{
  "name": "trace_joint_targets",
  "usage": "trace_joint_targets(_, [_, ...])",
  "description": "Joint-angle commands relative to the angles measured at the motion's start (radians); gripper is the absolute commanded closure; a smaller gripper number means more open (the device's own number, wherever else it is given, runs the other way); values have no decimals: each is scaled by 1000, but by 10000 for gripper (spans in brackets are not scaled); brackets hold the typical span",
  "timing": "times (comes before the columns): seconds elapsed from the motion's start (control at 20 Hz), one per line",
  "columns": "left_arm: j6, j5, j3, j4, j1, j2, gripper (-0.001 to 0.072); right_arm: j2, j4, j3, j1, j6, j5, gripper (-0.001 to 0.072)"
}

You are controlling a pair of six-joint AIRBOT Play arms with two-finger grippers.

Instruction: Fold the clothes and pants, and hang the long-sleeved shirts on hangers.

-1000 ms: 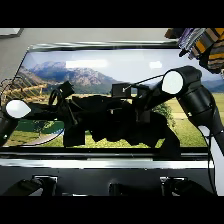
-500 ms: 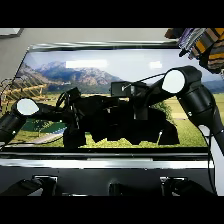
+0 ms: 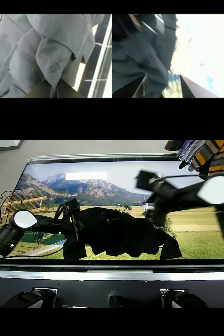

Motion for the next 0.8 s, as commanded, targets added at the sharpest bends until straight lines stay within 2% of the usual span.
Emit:
trace_joint_targets(0.0, [40, 0, 1, -42, 0, 33, 691, 45, 46, -9, -213, 10, 59, 221])
trace_joint_targets(0.2, [55, -1, 1, -60, 0, 68, 690, 40, 161, -150, -362, -99, 17, 210])
trace_joint_targets(0.3, [55, -2, 1, -69, 0, 70, 690, 11, 222, -225, -362, -150, 15, 161])
trace_joint_targets(0.45, [55, -1, 1, -76, 0, 70, 690, -62, 368, -278, -359, -191, 16, 162])
trace_joint_targets(0.5, [55, -1, 1, -77, 0, 70, 690, -87, 404, -284, -359, -234, 20, 162])
trace_joint_targets(0.6, [55, -2, 1, -77, 0, 70, 690, -137, 443, -284, -359, -334, 22, 163])
trace_joint_targets(0.75, [55, -2, 1, -77, 0, 69, 690, -197, 459, -284, -359, -356, 28, 164])
